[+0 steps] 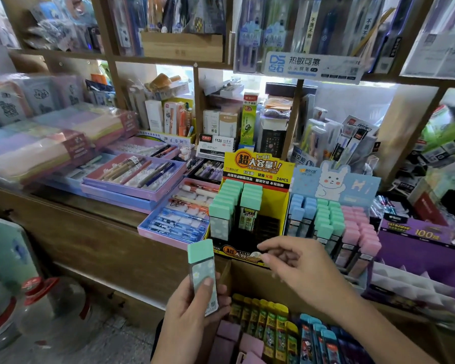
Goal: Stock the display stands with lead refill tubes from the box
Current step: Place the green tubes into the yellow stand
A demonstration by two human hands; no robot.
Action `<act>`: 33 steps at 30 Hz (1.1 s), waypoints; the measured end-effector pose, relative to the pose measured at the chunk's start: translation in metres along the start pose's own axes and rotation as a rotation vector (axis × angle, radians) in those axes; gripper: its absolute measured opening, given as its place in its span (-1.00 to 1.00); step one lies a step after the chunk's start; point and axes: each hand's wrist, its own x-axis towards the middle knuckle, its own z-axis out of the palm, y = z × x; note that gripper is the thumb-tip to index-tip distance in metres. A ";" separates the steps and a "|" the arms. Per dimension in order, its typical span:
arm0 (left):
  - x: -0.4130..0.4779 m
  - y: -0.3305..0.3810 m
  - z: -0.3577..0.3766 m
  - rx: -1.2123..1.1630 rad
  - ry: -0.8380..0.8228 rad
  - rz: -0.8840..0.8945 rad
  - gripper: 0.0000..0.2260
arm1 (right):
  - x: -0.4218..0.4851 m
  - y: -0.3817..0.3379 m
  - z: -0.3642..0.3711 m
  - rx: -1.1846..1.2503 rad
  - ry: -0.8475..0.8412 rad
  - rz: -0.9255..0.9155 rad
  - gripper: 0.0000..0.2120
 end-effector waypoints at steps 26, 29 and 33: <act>0.082 0.065 0.013 0.654 -0.054 0.468 -0.98 | -0.096 0.132 -0.054 -0.241 -0.467 0.534 -0.87; 0.091 0.066 0.013 0.658 -0.056 0.456 -0.91 | -0.095 0.131 -0.054 -0.237 -0.467 0.547 -0.86; 0.098 0.068 0.012 0.714 -0.074 0.474 -0.88 | -0.096 0.132 -0.055 -0.223 -0.471 0.566 -0.86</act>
